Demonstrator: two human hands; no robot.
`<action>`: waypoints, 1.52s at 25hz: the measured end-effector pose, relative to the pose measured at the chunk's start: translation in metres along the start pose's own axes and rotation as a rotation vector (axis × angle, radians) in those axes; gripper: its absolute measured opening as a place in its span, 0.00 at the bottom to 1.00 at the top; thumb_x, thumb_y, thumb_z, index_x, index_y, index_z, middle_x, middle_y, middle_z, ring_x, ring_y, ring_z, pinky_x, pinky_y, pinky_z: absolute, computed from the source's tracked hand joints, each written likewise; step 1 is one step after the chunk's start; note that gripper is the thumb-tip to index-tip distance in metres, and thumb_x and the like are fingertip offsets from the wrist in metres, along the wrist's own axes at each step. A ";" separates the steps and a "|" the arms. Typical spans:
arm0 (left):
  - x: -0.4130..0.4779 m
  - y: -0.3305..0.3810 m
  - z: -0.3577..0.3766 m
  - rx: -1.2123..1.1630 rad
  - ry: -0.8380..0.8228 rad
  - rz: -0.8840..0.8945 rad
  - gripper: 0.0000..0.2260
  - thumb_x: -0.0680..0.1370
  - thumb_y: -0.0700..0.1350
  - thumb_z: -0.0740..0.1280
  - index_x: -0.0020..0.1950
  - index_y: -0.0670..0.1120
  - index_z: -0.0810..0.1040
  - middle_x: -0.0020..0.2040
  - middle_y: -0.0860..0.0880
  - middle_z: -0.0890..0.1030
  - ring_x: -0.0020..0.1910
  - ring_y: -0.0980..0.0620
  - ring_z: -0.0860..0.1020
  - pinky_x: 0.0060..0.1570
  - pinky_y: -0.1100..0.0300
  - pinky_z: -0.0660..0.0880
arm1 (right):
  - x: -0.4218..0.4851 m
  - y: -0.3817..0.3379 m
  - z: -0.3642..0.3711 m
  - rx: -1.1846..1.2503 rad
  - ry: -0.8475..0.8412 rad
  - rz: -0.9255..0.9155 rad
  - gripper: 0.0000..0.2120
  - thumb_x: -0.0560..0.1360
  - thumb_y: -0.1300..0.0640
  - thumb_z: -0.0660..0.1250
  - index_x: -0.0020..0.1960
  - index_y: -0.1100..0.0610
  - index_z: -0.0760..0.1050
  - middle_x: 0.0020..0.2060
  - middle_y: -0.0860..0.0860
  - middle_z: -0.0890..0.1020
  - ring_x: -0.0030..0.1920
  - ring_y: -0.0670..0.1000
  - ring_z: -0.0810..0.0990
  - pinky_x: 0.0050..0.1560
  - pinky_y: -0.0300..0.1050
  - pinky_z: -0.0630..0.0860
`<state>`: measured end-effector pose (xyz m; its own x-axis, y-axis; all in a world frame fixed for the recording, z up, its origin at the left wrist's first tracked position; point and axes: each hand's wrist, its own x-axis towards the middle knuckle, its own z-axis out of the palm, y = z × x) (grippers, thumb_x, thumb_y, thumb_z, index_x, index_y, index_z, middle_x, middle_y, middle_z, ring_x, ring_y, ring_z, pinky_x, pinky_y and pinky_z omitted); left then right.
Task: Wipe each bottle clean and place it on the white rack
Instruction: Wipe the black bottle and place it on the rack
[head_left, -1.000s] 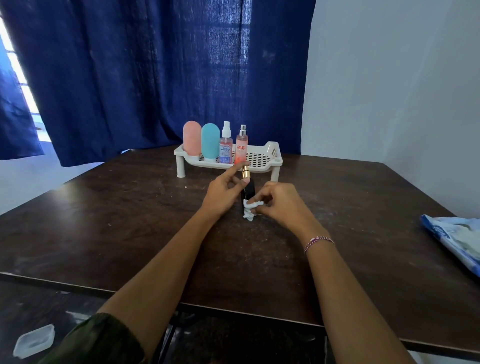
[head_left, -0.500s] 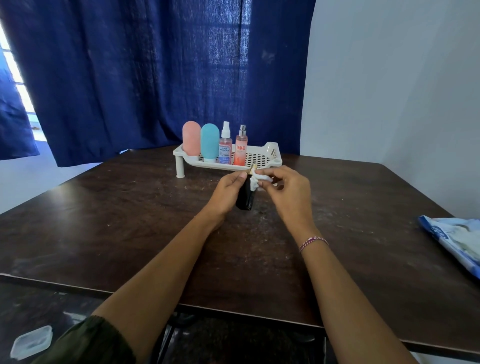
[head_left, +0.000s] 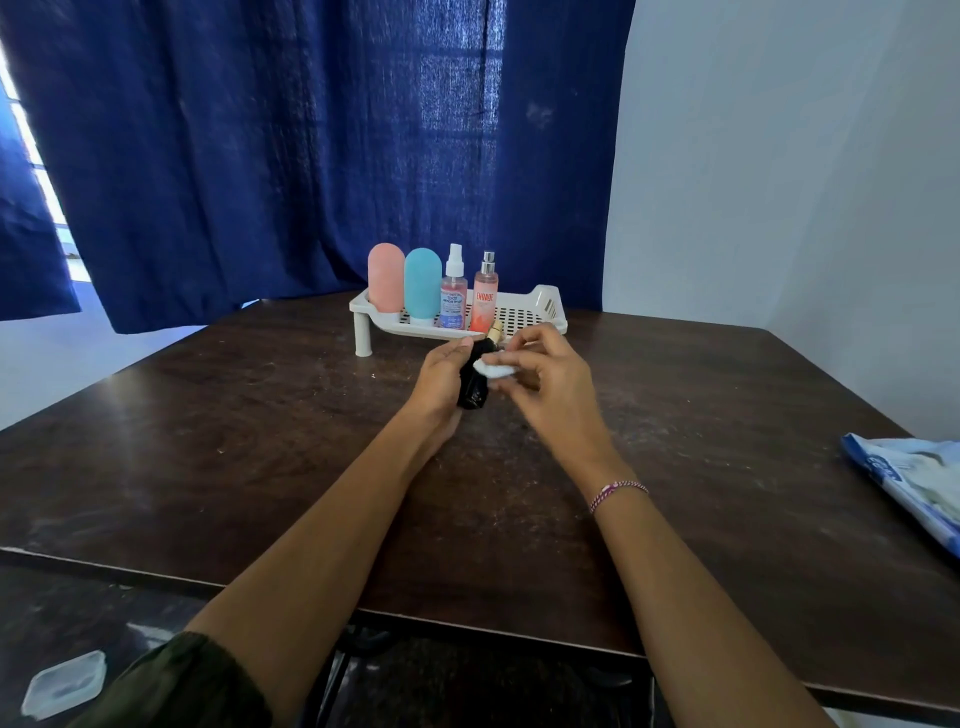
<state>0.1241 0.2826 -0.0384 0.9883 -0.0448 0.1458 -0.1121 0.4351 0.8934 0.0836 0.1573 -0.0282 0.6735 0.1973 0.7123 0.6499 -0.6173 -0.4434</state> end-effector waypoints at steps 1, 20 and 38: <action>-0.001 -0.002 0.001 0.021 -0.026 -0.017 0.14 0.83 0.41 0.53 0.57 0.38 0.76 0.44 0.44 0.80 0.41 0.51 0.77 0.40 0.61 0.73 | -0.001 0.000 -0.002 -0.004 0.064 0.026 0.14 0.69 0.64 0.72 0.54 0.58 0.80 0.49 0.46 0.73 0.52 0.41 0.71 0.55 0.25 0.69; -0.007 0.004 0.005 -0.010 -0.129 -0.044 0.12 0.82 0.40 0.54 0.53 0.41 0.77 0.41 0.47 0.82 0.39 0.55 0.79 0.40 0.65 0.75 | 0.001 -0.003 -0.005 -0.042 0.200 0.113 0.12 0.69 0.58 0.73 0.51 0.59 0.81 0.46 0.50 0.79 0.46 0.43 0.75 0.46 0.26 0.70; -0.011 0.008 0.008 -0.104 -0.092 -0.051 0.06 0.82 0.40 0.55 0.48 0.44 0.71 0.41 0.46 0.78 0.37 0.53 0.77 0.38 0.61 0.73 | 0.001 -0.004 0.000 0.000 0.182 0.096 0.11 0.69 0.59 0.73 0.52 0.59 0.81 0.46 0.50 0.78 0.48 0.44 0.75 0.49 0.29 0.72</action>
<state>0.1117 0.2793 -0.0291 0.9783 -0.1494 0.1438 -0.0458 0.5204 0.8527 0.0817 0.1594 -0.0256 0.6577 -0.0035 0.7533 0.5857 -0.6265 -0.5143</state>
